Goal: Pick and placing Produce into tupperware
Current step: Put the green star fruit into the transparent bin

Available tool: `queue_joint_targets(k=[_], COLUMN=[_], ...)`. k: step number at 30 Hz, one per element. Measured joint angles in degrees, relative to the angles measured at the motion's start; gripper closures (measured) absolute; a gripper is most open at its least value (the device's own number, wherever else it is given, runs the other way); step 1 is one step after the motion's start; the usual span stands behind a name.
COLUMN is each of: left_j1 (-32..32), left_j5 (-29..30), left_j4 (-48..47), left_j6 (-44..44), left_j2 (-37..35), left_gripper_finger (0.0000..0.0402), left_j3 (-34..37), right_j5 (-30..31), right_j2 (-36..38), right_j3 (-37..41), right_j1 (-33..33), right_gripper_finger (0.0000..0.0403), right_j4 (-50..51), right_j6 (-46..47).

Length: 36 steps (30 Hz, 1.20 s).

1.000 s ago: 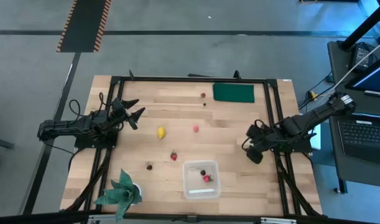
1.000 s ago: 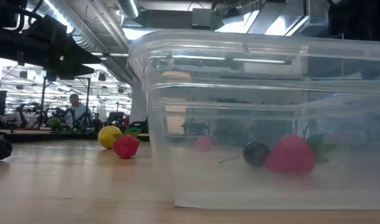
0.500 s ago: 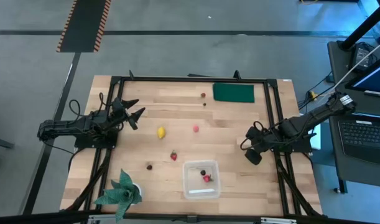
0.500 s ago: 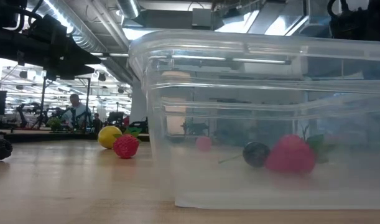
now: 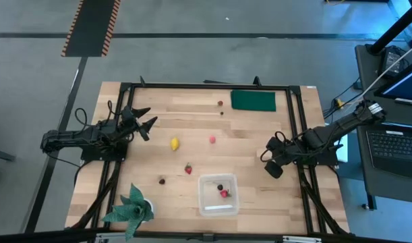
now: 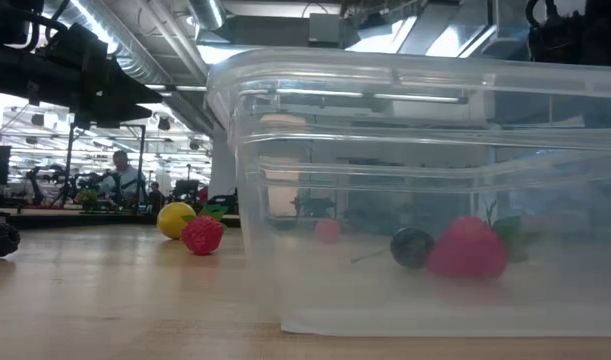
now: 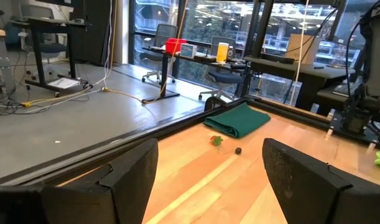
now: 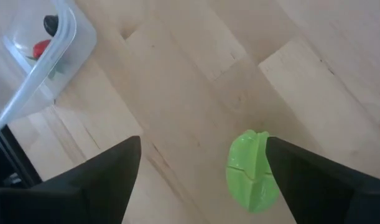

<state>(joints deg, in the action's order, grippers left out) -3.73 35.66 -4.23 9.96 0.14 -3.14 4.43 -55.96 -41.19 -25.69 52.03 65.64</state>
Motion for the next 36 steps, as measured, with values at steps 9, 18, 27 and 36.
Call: queue_joint_targets(k=[9, 18, 27, 36], left_j1=[0.0, 0.0, 0.0, 0.0], left_j5=[0.0, 0.0, 0.0, 0.0], left_j4=[0.0, 0.0, 0.0, 0.0], left_j6=[0.0, 0.0, 0.0, 0.0], left_j2=[0.0, 0.0, 0.0, 0.0], left_gripper_finger=[0.0121, 0.0121, 0.0121, 0.0121], left_j3=[0.0, 0.0, 0.0, 0.0], right_j5=[0.0, -1.6, -2.7, -3.7], right_j2=[0.0, 0.0, -4.5, -13.0], right_j3=[0.0, 0.0, 0.0, 0.0], right_j1=[0.0, 0.0, 0.0, -0.1], right_gripper_finger=[0.0056, 0.0056, 0.0056, 0.0056], right_j4=[0.2, 3.8, 6.8, 7.0], right_j6=[0.2, -1.2, -0.6, -3.4])
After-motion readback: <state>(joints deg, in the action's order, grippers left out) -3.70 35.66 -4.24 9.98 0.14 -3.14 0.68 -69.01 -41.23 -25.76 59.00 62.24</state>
